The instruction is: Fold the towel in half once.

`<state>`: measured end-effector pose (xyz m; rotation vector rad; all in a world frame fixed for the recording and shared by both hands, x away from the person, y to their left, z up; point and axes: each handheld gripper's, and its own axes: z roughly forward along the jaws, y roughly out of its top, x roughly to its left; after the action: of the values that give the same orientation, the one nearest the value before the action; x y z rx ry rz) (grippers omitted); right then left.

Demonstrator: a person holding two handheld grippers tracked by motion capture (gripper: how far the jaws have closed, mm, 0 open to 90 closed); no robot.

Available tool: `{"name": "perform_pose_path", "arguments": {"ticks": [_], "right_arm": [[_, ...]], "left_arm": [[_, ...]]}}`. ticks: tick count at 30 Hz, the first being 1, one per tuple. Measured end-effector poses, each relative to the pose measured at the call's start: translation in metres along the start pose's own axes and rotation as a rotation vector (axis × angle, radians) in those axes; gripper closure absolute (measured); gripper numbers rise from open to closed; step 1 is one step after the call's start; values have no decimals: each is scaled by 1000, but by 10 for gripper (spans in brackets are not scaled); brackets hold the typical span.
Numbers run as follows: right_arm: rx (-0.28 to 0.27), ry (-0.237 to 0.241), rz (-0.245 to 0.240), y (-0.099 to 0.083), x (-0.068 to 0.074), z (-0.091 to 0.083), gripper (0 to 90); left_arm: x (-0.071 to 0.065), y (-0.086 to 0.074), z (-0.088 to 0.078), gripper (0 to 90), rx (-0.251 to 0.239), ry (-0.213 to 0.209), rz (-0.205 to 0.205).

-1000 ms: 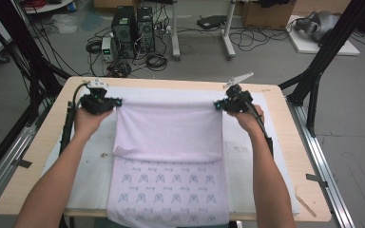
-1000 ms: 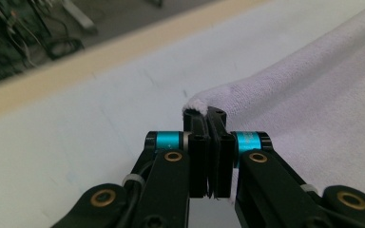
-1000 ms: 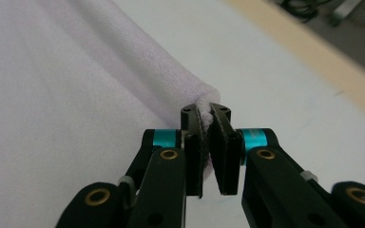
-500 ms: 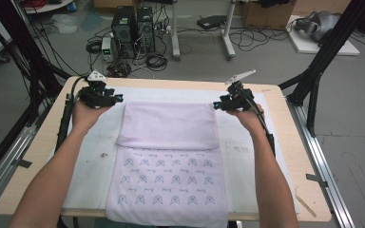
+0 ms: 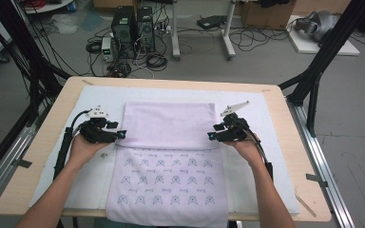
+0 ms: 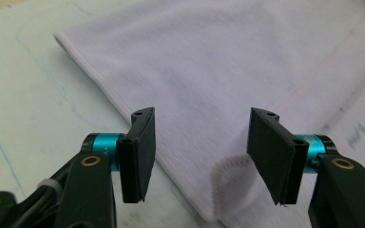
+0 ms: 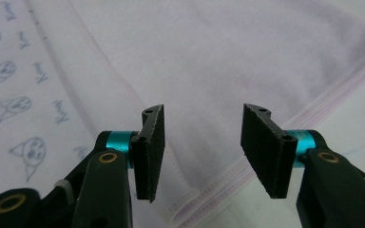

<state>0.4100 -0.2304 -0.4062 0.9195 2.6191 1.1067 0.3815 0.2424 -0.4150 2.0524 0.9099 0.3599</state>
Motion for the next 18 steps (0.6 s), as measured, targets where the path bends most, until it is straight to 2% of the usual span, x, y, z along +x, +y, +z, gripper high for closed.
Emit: {"name": "perform_pose_path", "arguments": {"ticks": [2,4,7,11,14,16,18], "right_arm": [[-2,21,-1,-6,3,0,495],[-10,38,0,-10,7,-1,492],[-9,66,-3,-16,12,-2,491],[3,85,7,-26,15,-1,495],[22,90,9,-33,17,2,549],[25,96,7,-35,18,3,587],[19,101,1,-36,18,3,667]], "left_arm": [[-1,-6,-1,422,3,-31,-12],[-3,-8,-2,413,29,-62,-1],[-9,-10,-4,418,17,-84,12],[-14,-18,-5,436,38,-111,14],[-16,-23,-6,510,51,-126,38],[-17,-25,-5,557,59,-122,37],[-17,-27,-3,626,69,-125,42]]}}
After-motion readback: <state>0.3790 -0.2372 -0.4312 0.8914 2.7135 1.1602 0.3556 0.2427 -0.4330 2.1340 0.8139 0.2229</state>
